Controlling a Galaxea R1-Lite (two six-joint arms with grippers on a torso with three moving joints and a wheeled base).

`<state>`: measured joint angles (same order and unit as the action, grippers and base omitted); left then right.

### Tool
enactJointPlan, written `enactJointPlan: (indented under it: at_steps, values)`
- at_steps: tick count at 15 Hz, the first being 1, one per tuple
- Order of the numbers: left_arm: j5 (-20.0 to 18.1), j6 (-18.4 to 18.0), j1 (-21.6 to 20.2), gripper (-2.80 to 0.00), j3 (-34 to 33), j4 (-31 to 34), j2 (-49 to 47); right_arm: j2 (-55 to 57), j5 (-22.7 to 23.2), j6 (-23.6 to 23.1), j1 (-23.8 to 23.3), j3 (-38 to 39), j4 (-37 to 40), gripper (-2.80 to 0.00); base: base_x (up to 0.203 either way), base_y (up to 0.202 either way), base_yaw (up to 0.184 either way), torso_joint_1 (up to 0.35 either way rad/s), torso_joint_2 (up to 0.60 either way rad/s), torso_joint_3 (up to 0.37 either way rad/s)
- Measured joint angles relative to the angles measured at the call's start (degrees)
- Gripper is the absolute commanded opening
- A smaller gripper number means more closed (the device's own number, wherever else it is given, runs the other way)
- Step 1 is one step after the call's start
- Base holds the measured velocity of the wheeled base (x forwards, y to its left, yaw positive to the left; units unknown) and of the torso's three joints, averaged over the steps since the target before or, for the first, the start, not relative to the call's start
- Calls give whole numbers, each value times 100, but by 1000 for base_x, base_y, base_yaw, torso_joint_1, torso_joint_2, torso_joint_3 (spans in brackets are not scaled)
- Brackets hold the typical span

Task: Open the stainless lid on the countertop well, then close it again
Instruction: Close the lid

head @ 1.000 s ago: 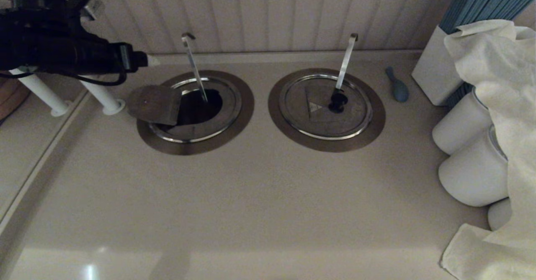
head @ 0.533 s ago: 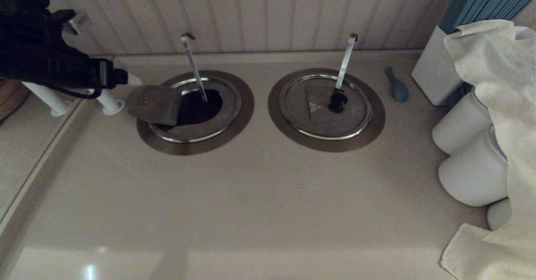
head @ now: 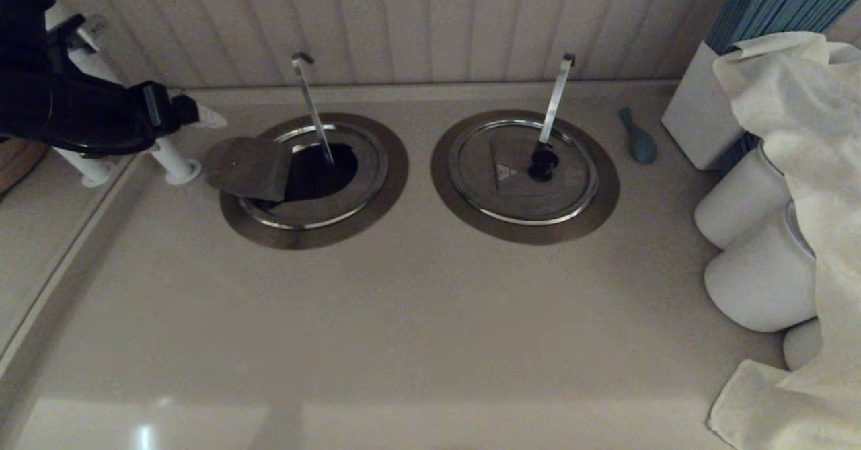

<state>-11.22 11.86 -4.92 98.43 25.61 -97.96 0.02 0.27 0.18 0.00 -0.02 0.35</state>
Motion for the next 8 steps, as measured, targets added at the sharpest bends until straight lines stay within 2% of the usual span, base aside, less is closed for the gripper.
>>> enactJointPlan:
  at_steps: [8]
  values:
    - [59,114,-202,0,-654,-184,136,0,-4,-2,0,-5,-2,-280,0,0,0,0,0,0]
